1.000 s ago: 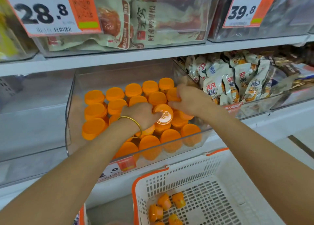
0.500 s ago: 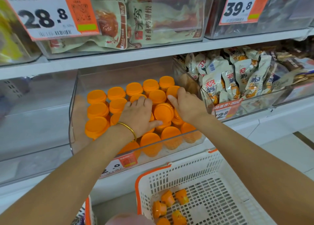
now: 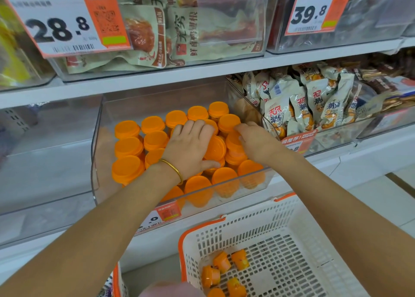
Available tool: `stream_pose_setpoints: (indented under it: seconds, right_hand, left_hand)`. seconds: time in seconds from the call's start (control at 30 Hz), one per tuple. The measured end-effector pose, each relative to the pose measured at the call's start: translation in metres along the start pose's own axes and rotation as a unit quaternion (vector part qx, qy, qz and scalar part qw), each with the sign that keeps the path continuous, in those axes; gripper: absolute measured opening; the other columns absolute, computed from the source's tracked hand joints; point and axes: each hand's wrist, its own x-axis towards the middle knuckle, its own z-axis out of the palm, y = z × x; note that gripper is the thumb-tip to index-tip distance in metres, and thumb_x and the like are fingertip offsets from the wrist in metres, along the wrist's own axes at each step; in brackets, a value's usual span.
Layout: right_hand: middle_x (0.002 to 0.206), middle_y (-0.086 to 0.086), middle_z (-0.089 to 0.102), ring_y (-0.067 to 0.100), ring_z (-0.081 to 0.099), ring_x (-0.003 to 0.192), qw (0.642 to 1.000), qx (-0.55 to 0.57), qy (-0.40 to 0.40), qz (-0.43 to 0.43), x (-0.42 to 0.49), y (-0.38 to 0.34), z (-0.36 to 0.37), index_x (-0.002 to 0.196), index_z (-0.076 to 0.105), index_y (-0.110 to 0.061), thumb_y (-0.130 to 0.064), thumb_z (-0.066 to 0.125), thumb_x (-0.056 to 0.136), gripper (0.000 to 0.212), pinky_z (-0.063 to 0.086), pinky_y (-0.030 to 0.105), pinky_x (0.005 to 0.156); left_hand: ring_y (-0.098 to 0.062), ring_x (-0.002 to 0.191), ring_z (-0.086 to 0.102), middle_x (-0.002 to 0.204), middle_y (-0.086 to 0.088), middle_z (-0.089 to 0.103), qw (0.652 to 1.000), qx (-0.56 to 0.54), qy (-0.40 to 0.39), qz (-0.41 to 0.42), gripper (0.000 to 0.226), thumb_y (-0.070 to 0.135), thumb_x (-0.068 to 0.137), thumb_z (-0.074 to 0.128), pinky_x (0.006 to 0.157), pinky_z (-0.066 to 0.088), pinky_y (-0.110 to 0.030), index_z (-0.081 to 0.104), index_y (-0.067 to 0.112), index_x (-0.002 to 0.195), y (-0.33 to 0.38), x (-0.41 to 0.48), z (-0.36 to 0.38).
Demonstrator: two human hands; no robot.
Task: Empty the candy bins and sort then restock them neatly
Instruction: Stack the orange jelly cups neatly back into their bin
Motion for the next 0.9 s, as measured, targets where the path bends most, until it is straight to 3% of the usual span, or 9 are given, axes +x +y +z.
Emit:
stream_pose_setpoints:
  seconds: [0.13, 0.23, 0.37, 0.47, 0.63, 0.77, 0.9]
  right_hand:
    - [0.132, 0.021, 0.044, 0.035, 0.048, 0.117, 1.0, 0.005, -0.028, -0.002, -0.004, 0.002, -0.005, 0.137, 0.038, -0.004, 0.001, 0.039, 0.097, 0.04, 0.04, 0.035, 0.089]
    - [0.135, 0.02, 0.042, 0.035, 0.046, 0.121, 1.0, 0.01, -0.029, 0.001, -0.007, 0.003, -0.006, 0.137, 0.039, -0.003, 0.0, 0.037, 0.097, 0.039, 0.039, 0.037, 0.095]
    - [0.142, 0.019, 0.036, 0.035, 0.043, 0.125, 0.999, 0.024, -0.027, -0.003, -0.01, 0.003, -0.007, 0.14, 0.036, -0.004, 0.001, 0.037, 0.097, 0.043, 0.036, 0.038, 0.1]
    - [0.144, 0.018, 0.033, 0.036, 0.041, 0.127, 0.999, 0.031, -0.022, -0.008, -0.011, 0.002, -0.006, 0.142, 0.033, -0.006, 0.001, 0.037, 0.097, 0.046, 0.037, 0.041, 0.103]
    - [0.144, 0.016, 0.038, 0.039, 0.039, 0.129, 0.998, 0.035, 0.016, -0.042, -0.013, 0.004, 0.001, 0.143, 0.038, -0.014, 0.003, 0.039, 0.094, 0.053, 0.037, 0.048, 0.104]
    - [0.147, 0.005, 0.04, 0.03, 0.032, 0.135, 0.993, 0.032, 0.044, -0.106, -0.022, -0.002, 0.0, 0.141, 0.045, -0.025, -0.004, 0.04, 0.097, 0.048, 0.034, 0.046, 0.106]
    - [0.153, -0.001, 0.031, 0.028, 0.025, 0.139, 0.994, -0.01, 0.009, -0.111, -0.025, -0.009, 0.004, 0.143, 0.04, -0.031, -0.015, 0.039, 0.1, 0.045, 0.029, 0.043, 0.11]
  left_hand:
    - [-0.03, 0.098, 0.054, 0.109, -0.009, 0.058, 0.999, 0.017, -0.03, 0.013, 0.076, 0.053, 0.055, 0.082, 0.077, 0.04, -0.04, 0.057, 0.011, 0.112, 0.012, 0.011, -0.001]
    - [-0.028, 0.112, 0.044, 0.123, -0.007, 0.048, 0.999, 0.0, -0.04, 0.007, 0.064, 0.045, 0.074, 0.071, 0.089, 0.032, -0.038, 0.047, 0.014, 0.125, 0.014, 0.016, 0.001]
    - [-0.024, 0.121, 0.04, 0.13, -0.004, 0.043, 0.991, -0.113, -0.06, -0.03, 0.066, 0.044, 0.08, 0.065, 0.097, 0.028, -0.035, 0.043, 0.022, 0.138, 0.005, 0.018, -0.001]
    - [-0.022, 0.127, 0.039, 0.137, -0.003, 0.043, 0.986, -0.136, -0.087, -0.035, 0.069, 0.048, 0.086, 0.059, 0.101, 0.029, -0.036, 0.034, 0.022, 0.145, 0.003, 0.018, 0.0]
    - [-0.021, 0.13, 0.034, 0.144, 0.004, 0.041, 0.994, -0.082, -0.059, -0.029, 0.056, 0.051, 0.089, 0.052, 0.099, 0.029, -0.038, 0.045, 0.026, 0.139, 0.001, 0.014, -0.004]
    - [-0.021, 0.129, 0.038, 0.139, 0.004, 0.048, 0.99, -0.103, 0.001, -0.098, 0.035, 0.031, 0.097, 0.049, 0.096, 0.029, -0.039, 0.056, 0.025, 0.131, -0.012, -0.002, -0.015]
    - [-0.016, 0.137, 0.027, 0.149, 0.011, 0.036, 0.993, -0.052, -0.066, -0.08, 0.037, 0.036, 0.1, 0.04, 0.1, 0.024, -0.039, 0.048, 0.034, 0.136, -0.017, -0.022, -0.021]
